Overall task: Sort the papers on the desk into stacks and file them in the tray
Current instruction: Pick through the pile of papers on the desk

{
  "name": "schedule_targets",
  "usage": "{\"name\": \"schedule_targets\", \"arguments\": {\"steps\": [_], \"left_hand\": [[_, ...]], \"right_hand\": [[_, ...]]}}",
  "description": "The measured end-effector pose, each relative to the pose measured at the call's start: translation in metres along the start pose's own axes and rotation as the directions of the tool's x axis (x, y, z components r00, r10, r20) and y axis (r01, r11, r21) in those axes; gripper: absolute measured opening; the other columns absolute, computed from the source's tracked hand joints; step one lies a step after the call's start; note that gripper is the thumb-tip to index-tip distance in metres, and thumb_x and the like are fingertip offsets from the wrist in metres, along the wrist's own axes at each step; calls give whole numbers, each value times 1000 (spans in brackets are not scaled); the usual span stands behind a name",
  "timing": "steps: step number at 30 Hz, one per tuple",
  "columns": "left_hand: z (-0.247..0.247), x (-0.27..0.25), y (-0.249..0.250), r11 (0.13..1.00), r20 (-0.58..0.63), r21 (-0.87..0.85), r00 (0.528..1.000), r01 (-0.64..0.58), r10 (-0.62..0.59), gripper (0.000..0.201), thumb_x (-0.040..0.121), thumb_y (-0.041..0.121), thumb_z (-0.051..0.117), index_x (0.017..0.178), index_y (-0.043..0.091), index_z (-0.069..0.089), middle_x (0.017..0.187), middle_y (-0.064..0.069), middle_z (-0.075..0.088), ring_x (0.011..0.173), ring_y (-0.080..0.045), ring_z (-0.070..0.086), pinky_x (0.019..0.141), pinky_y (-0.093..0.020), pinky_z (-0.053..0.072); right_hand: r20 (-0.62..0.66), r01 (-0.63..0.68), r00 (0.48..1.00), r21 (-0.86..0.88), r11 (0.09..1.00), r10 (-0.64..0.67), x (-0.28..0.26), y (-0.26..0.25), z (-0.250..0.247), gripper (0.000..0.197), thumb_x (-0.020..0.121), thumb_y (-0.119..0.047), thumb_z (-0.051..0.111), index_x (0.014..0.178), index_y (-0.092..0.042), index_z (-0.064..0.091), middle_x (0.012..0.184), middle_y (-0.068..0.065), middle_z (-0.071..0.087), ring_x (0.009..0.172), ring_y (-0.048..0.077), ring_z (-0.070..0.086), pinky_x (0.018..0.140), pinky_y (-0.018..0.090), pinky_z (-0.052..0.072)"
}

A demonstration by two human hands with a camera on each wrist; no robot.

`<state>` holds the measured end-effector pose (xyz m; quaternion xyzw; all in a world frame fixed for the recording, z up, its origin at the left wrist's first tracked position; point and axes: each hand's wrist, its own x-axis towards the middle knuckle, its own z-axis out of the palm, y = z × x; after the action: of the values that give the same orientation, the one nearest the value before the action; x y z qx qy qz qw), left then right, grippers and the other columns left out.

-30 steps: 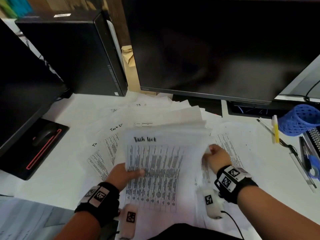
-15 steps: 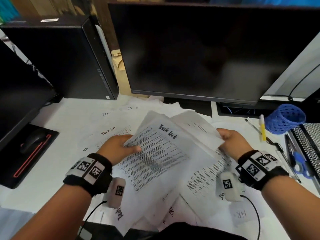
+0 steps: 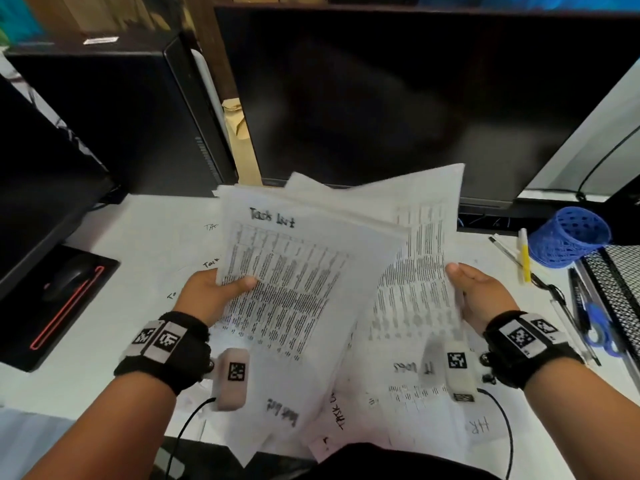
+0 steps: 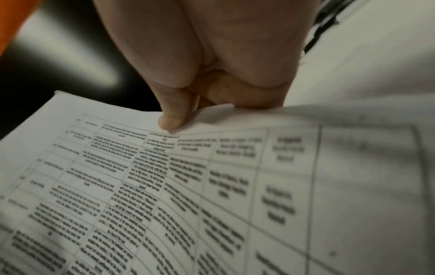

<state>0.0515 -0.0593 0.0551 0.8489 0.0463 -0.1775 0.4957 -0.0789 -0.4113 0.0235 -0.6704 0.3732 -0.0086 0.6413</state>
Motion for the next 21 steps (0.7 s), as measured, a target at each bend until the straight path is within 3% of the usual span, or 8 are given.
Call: {"name": "schedule_targets", "arguments": {"steps": [2,4,7,11,14,17,19,21], "left_hand": [[-1,0,-3,999,-40,-38,998,38,-39,65,67,45,76,114,3,62,108,-15,68,110,-38,59,88,-43,48],[3,-3,-2,995,-39,-40,995,89,-91,97,61,58,75,129,-5,48,128,-32,51,120,-49,45,99,-57,37],[11,-7,1,975,10,-180,991,133,-133,129,42,72,77,141,1,33,143,-22,41,132,-37,39,109,-53,30],[28,-18,0,970,15,-228,996,84,-82,83,73,47,70,142,16,36,145,-3,41,135,-25,36,109,-44,28],[37,-20,-4,973,-31,-227,998,49,-57,71,85,29,66,145,20,29,135,4,43,125,-17,42,104,-36,30],[43,-22,-5,944,-42,-324,995,68,-86,62,89,11,61,142,20,31,119,3,46,107,-7,39,98,-32,30],[45,-25,-1,955,-40,-294,998,34,-48,57,91,11,57,142,21,32,125,5,47,114,-7,40,98,-29,30],[44,-28,8,973,-61,-227,998,-30,17,52,95,16,52,143,20,33,124,15,41,118,-5,37,96,-23,27]], "right_hand": [[50,-77,996,182,980,69,1,4,10,32,96,-29,48,115,-9,64,110,12,70,102,25,67,90,37,50],[76,-106,993,270,957,89,-2,3,26,33,98,-24,46,118,-2,61,113,18,68,108,30,64,95,42,49],[140,-136,986,327,935,94,-11,-5,52,30,99,-18,43,117,-1,60,118,21,64,108,30,61,103,45,43],[166,-179,977,330,927,130,-22,-5,78,33,99,-15,45,132,-15,47,109,-2,62,105,17,57,102,32,39],[67,-62,996,10,998,62,-28,3,86,30,100,-32,40,118,-11,51,104,-2,64,99,16,59,96,28,38],[92,-5,995,-260,966,30,-31,10,86,53,98,-45,37,141,-14,38,144,3,44,133,23,39,104,31,29],[119,31,993,-312,950,6,-31,8,87,52,98,-32,45,145,-14,32,148,4,39,136,24,36,108,34,29],[110,101,992,-346,933,-66,-29,2,84,42,97,-20,45,138,-13,39,137,6,51,124,25,47,103,34,37]]}}
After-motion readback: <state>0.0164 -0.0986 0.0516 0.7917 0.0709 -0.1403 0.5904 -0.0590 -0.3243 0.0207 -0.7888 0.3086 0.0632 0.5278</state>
